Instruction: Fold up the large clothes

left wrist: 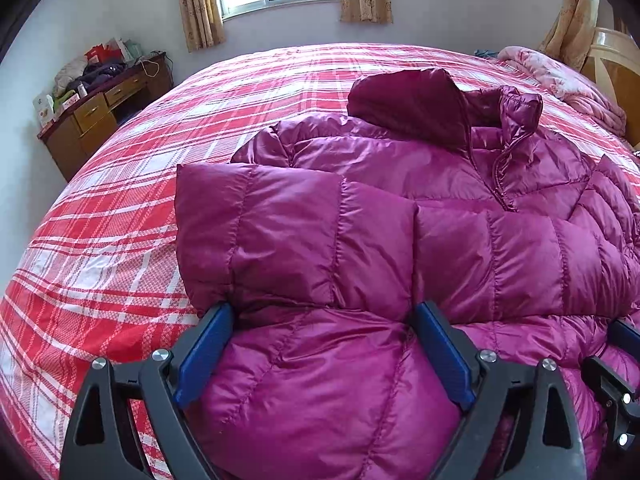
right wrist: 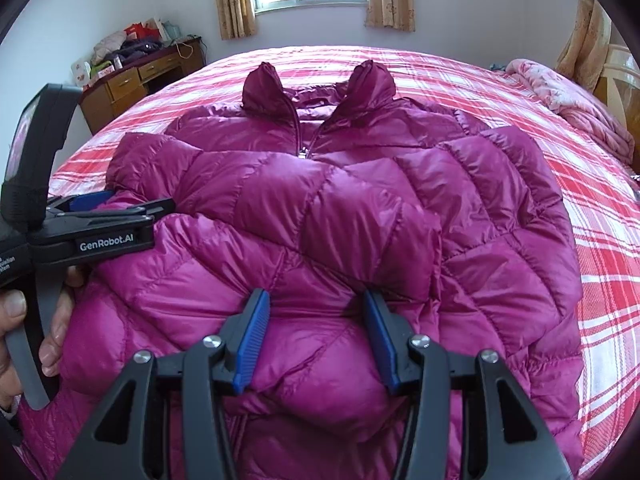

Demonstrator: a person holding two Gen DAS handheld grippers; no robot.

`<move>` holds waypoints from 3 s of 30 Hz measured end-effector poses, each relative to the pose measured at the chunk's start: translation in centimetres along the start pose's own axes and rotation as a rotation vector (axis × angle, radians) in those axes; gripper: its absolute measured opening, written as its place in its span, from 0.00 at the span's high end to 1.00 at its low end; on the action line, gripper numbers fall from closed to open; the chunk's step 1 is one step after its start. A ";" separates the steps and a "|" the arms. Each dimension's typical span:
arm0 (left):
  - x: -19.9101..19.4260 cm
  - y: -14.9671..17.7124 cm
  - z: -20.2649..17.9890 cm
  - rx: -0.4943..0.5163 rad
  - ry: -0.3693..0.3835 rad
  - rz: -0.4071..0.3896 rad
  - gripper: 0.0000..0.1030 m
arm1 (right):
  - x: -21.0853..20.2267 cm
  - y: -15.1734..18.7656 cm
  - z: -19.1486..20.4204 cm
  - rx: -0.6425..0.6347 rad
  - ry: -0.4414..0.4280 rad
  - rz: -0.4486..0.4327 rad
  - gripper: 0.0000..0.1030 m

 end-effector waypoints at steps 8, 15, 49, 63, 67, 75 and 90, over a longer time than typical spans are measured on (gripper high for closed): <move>0.3 -0.1 -0.1 0.006 -0.017 0.012 0.07 | 0.1 0.2 0.5 -0.022 0.033 -0.001 0.49; 0.5 0.0 0.1 0.002 -0.020 0.018 0.06 | 0.1 0.3 0.7 -0.035 0.053 -0.002 0.49; 0.4 0.4 0.0 0.001 -0.030 0.013 0.05 | 1.9 -1.8 1.0 -0.071 0.153 -0.007 0.35; 0.4 0.4 -0.1 0.004 -0.035 0.013 0.05 | 2.2 -1.7 1.1 -0.070 0.144 -0.001 0.34; 0.4 0.4 -0.1 0.005 -0.038 0.013 0.05 | 2.3 -1.7 1.2 -0.080 0.153 0.001 0.33; 0.6 0.2 0.3 0.000 -0.024 0.024 0.05 | 2.4 -1.7 1.3 -0.084 0.154 0.003 0.33; -3.0 -11.5 3.7 -0.009 -0.026 -0.124 0.05 | -1.3 -11.6 -3.1 -0.004 0.005 -0.039 0.18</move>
Point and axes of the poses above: each gripper's, at about its wrist camera, not at the fingertips, and x roughly the way its jaws point, z to its left, y to its underside, the point moved 2 cm from there along x, roughly the way its jaws point, and after that the axes turned 4 degrees about x, right-handed, at the moved point
